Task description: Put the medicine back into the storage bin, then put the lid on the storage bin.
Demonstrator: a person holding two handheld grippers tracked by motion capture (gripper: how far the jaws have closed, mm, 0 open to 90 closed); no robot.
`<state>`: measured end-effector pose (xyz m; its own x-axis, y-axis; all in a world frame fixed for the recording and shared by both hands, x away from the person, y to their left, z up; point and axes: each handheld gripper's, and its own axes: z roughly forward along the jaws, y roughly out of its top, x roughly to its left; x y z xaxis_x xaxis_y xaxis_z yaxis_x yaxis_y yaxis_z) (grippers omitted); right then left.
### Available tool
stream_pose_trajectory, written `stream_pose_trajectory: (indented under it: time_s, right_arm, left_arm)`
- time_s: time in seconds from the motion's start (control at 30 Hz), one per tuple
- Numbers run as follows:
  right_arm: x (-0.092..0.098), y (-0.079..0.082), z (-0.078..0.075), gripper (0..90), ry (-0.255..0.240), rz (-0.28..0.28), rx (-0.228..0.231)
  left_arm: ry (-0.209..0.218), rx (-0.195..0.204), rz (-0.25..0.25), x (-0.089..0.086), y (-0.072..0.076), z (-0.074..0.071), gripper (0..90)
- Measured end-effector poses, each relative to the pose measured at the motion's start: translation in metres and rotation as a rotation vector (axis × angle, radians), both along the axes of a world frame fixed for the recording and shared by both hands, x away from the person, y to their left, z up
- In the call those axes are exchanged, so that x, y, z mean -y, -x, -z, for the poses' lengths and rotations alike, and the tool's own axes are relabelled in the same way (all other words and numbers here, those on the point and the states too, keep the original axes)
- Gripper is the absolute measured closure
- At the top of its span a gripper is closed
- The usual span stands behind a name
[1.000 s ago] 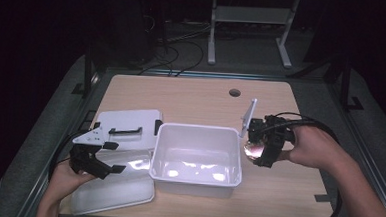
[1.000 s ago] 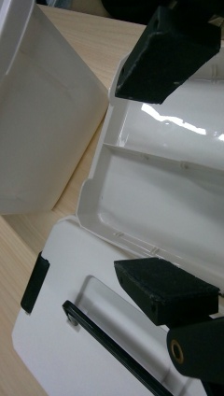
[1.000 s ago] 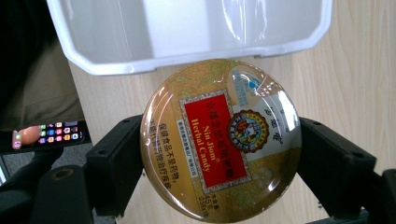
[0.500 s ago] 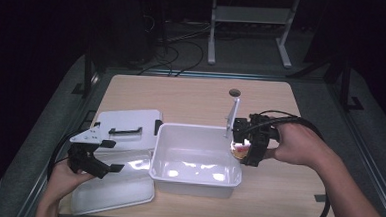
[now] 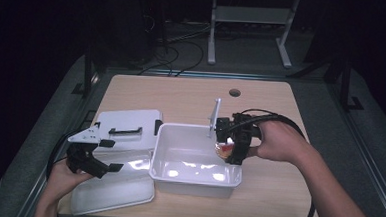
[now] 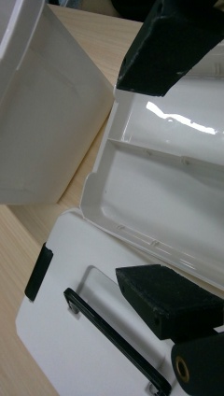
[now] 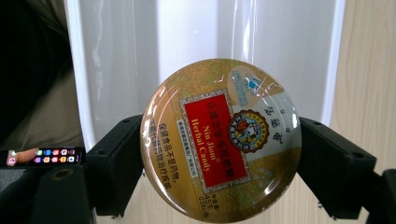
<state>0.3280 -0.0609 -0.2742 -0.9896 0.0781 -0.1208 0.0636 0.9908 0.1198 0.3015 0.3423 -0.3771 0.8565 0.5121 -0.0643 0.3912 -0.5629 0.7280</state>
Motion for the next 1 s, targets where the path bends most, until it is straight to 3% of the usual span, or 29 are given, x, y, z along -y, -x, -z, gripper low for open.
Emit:
stream_pose_trajectory:
  time_s: [0.6,1.0]
  right_arm:
    - [-0.023,-0.011,0.018,19.9,0.007,-0.005,-0.017]
    - [-0.031,-0.015,0.041,19.9,0.026,-0.004,-0.043]
  left_arm:
    - [0.013,0.000,0.007,-0.001,0.000,-0.001,8.6]
    - [0.015,0.000,0.011,-0.001,0.000,-0.001,8.1]
